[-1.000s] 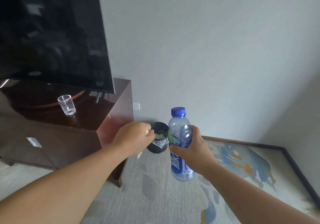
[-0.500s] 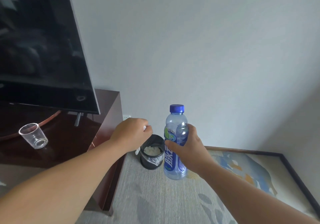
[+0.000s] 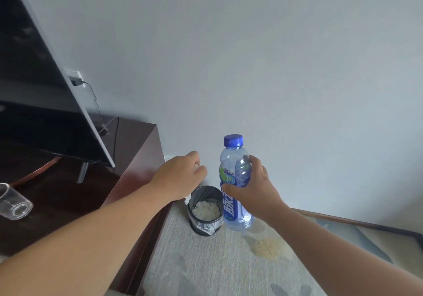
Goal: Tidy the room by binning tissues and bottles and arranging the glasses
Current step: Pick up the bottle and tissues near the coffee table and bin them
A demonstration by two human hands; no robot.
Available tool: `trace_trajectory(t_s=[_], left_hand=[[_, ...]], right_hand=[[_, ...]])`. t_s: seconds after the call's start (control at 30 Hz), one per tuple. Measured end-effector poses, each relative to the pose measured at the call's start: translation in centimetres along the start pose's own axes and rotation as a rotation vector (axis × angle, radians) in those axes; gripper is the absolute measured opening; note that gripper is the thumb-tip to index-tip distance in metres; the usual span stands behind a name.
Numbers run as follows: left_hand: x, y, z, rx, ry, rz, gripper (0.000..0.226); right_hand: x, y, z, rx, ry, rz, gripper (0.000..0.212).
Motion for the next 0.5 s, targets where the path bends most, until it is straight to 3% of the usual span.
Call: trace_trajectory(t_s=[0.1,0.5], left_hand=[[0.3,0.9,2.4,-0.044,-0.013,-0.021,0.011],[-3.8,7.2,12.0,-0.176,-0.028,-0.136,0.026]], right_hand=[[0.6,-0.7,3.2,-0.033,0.004,0.0,0.082],[3.6,1.4,13.9,-0.069,0.041,-0.026,0.075]])
Point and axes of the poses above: each hand's wrist, its own z-axis towards the middle knuckle, its own y-axis out of the palm, x = y × z, the point moved 10 cm from there along z, towards the middle knuckle, and after that the axes turned 8 degrees about z, right-handed, at the moved point
